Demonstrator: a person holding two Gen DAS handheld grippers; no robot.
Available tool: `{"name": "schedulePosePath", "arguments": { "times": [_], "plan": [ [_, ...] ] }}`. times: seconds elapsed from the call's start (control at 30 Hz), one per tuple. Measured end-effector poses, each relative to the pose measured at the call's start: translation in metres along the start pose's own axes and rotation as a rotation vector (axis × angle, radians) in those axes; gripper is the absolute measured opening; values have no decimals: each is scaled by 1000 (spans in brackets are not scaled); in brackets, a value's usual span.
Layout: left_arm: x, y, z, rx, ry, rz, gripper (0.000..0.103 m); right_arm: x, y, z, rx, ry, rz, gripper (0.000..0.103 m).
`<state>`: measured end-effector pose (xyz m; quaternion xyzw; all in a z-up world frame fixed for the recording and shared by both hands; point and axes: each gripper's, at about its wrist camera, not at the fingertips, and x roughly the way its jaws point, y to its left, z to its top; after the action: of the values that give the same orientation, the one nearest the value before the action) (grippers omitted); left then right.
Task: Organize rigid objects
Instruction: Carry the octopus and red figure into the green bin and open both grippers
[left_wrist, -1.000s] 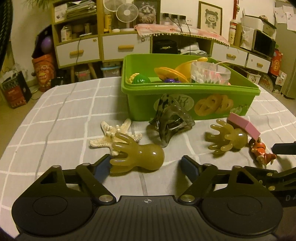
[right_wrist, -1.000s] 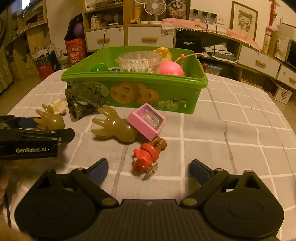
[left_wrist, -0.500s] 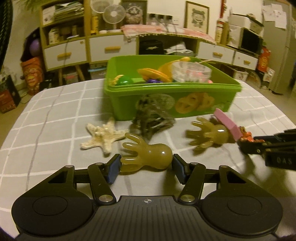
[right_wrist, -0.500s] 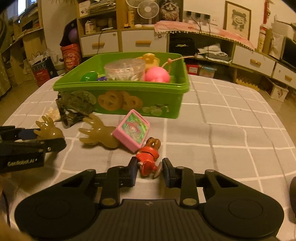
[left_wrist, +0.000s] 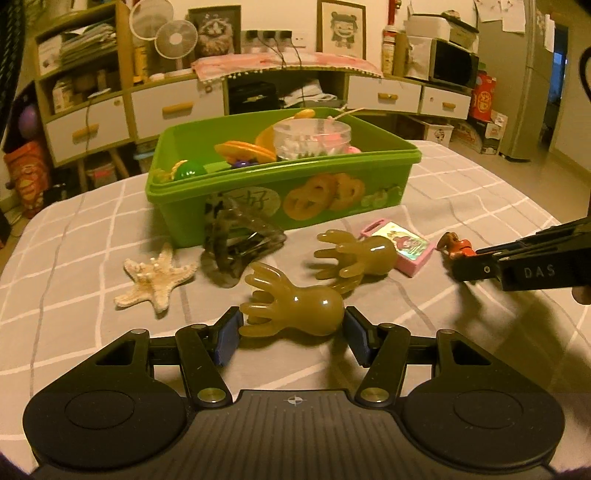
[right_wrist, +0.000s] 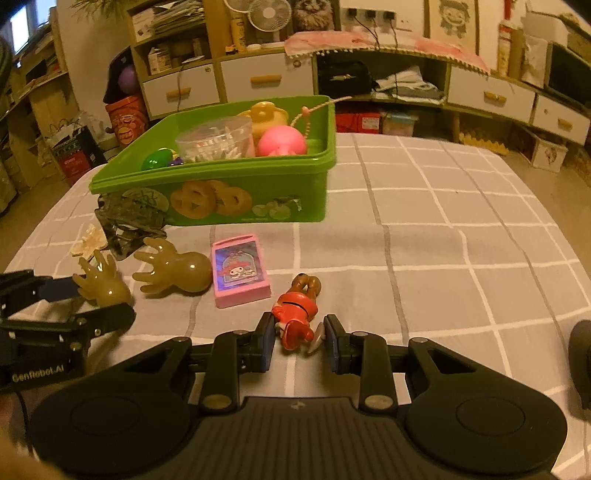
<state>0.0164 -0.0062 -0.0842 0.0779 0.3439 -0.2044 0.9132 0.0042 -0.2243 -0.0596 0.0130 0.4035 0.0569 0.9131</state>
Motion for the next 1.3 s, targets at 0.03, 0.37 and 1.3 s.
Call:
{"name": "schedulePosePath", "arguments": {
  "times": [0.03, 0.37, 1.3],
  "plan": [
    [-1, 0, 1, -2, 0, -7, 63, 0, -2, 1, 15, 9, 2, 3],
    [-5, -2, 8, -40, 30, -58, 63, -5, -9, 8, 119, 75, 39, 3],
    [-22, 2, 27, -144, 32, -139, 63, -16, -7, 30, 244, 86, 160, 2]
  ]
}}
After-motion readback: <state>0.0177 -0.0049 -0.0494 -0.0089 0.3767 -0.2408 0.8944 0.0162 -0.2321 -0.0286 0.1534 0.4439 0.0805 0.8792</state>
